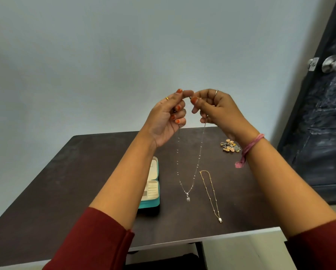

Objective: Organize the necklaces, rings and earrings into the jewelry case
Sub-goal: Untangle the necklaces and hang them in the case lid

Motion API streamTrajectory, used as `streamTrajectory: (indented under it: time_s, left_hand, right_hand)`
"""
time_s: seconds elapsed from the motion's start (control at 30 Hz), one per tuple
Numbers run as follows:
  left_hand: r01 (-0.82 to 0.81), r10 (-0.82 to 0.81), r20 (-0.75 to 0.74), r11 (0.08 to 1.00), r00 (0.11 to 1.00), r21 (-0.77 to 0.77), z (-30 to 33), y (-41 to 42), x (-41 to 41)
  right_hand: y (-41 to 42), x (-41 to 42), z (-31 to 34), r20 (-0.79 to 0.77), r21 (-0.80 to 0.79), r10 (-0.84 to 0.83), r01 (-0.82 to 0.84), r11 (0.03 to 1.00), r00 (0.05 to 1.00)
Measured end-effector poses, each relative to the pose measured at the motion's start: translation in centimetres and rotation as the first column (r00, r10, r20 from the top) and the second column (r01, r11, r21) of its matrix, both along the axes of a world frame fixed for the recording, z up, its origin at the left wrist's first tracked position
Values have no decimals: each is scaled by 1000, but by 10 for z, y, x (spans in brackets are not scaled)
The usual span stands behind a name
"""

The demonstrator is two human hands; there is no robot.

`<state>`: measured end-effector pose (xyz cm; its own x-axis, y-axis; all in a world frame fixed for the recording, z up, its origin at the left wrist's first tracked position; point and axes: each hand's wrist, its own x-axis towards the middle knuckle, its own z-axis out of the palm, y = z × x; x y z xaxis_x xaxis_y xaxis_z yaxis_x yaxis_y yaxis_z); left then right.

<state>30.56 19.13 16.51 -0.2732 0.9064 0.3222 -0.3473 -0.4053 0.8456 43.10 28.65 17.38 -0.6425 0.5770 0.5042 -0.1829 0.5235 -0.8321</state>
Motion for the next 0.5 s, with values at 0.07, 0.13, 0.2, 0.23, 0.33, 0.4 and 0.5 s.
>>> streamTrajectory:
  time_s: [0.07,0.13,0.2,0.23,0.33,0.4,0.5]
  left_hand:
    - [-43,42,27,998,999,42,6,-3,-2]
    - [-83,80,42,994,996,72,11,-6,-4]
    - [-113,113,-9,991,994,72,13,-9,-5]
    - [-123,127,-47,990,991,66,12,-10,-4]
    - [-127,132,-69,989,989,76,10,-11,-1]
    - [-135,138,-30,986,990,100,10,-11,-3]
    - [-165,166,-4,979,986,123,13,-10,-6]
  right_hand:
    - [-4,0,-10,-17,-5,9,-9,1000,1000]
    - [-11,1,-20,-18,18,-9,9,1000,1000]
    - [-17,1,-31,-26,27,-20,20,999,999]
    - [-19,1,-35,-30,35,-28,29,999,999]
    - [-25,3,-47,-19,124,-84,86,988,996]
    - [-30,4,-55,8,223,-150,144,964,989]
    - [-38,5,-60,70,406,-242,194,893,968]
